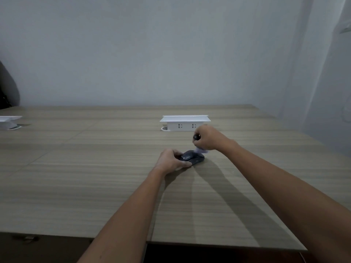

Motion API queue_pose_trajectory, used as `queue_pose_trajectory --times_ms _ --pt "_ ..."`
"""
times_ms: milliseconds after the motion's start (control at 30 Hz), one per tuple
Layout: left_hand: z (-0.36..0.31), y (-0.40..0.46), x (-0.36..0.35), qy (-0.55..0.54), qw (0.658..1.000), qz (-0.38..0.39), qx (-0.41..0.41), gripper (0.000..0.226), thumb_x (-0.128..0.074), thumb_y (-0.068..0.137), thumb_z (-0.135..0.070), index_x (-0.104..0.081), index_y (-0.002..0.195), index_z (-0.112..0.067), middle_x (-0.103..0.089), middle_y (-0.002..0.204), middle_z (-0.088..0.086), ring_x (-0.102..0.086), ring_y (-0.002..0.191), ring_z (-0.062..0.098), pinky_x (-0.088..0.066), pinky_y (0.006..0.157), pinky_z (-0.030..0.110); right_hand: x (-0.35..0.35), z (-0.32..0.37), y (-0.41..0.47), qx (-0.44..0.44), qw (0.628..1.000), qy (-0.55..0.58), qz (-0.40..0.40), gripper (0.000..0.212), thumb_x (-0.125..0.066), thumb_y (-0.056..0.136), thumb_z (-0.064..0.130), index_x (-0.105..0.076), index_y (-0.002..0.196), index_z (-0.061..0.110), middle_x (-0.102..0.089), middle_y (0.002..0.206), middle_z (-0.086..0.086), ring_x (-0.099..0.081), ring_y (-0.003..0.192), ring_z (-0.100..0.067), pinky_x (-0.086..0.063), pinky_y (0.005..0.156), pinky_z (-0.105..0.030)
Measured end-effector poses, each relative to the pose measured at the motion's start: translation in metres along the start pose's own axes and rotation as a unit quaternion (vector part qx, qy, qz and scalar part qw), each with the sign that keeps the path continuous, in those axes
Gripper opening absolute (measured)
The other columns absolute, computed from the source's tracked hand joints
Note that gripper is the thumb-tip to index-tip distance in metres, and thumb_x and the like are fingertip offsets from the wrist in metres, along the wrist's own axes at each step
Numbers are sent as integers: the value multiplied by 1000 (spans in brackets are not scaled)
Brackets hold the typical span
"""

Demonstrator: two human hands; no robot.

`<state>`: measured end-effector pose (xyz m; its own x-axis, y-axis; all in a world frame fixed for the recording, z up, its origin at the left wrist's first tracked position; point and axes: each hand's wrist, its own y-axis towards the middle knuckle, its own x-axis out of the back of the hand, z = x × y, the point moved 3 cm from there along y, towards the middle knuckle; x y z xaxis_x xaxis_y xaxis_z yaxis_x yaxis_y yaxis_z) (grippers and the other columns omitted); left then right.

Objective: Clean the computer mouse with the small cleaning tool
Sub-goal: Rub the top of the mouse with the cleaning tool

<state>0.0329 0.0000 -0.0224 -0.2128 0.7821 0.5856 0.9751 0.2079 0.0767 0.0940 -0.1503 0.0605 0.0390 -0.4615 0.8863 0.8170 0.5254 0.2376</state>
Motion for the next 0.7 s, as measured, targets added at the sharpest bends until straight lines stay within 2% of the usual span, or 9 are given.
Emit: queue_pose_trajectory --times_ms 67,167,333,367,433,500,567,633,700 --pt "0 0 0 -3 1000 1 -1 46 -91 64 -32 -76 104 -14 -77 98 1 -71 95 17 -56 88 33 3 3 0 3 1000 11 -6 19 -65 82 13 -76 82 -1 -74 76 -15 -64 65 -20 -52 60 -34" --pt "0 0 0 -1 1000 14 -11 43 -89 68 -30 -76 105 -14 -77 99 2 -71 97 20 -57 89 36 2 11 -5 28 998 20 43 16 -70 82 17 -78 85 3 -66 68 -7 -52 58 -13 -42 55 -24" --pt "-1 -1 -1 -6 1000 5 -4 45 -88 69 -30 -75 109 -13 -76 104 2 -68 99 17 -52 88 30 -1 3 1 10 1000 -14 -4 19 -63 83 12 -74 83 -3 -74 77 -17 -68 72 -27 -53 64 -34" --pt "-1 -1 -1 -6 1000 6 -4 43 -88 69 -29 -76 108 -13 -76 103 2 -69 98 17 -53 89 31 0 5 0 22 1000 1 -2 17 -65 83 12 -75 81 -1 -72 71 -10 -67 67 -20 -52 61 -32" --pt "0 -1 -1 -13 1000 12 -5 39 -88 70 -27 -77 105 -14 -77 100 2 -70 95 18 -55 87 31 1 10 -7 36 998 43 40 11 -70 83 14 -75 75 8 -62 55 7 -56 49 -2 -44 49 -16" --pt "2 0 -1 -11 1000 12 -10 37 -87 70 -27 -77 104 -15 -78 99 2 -71 94 18 -56 88 32 -1 6 -9 26 997 48 58 12 -71 85 15 -75 75 10 -57 50 10 -51 43 -1 -39 42 -10" --pt "1 0 -1 -7 1000 8 -10 40 -88 69 -29 -77 104 -15 -77 99 2 -71 94 17 -55 87 32 1 0 -6 14 999 32 29 14 -68 84 13 -77 81 3 -64 61 3 -58 54 -10 -46 46 -14" --pt "0 0 -1 -10 1000 3 -6 41 -89 68 -30 -77 104 -15 -77 99 2 -70 94 17 -54 84 30 2 0 -3 18 1000 14 7 17 -65 81 12 -77 81 0 -72 71 -7 -67 69 -24 -55 60 -29" --pt "0 0 -2 -12 1000 8 -3 38 -88 70 -28 -76 103 -15 -77 100 2 -70 93 17 -54 81 28 4 6 -6 33 999 38 17 15 -68 83 14 -77 83 2 -70 69 -3 -64 63 -17 -52 59 -27"
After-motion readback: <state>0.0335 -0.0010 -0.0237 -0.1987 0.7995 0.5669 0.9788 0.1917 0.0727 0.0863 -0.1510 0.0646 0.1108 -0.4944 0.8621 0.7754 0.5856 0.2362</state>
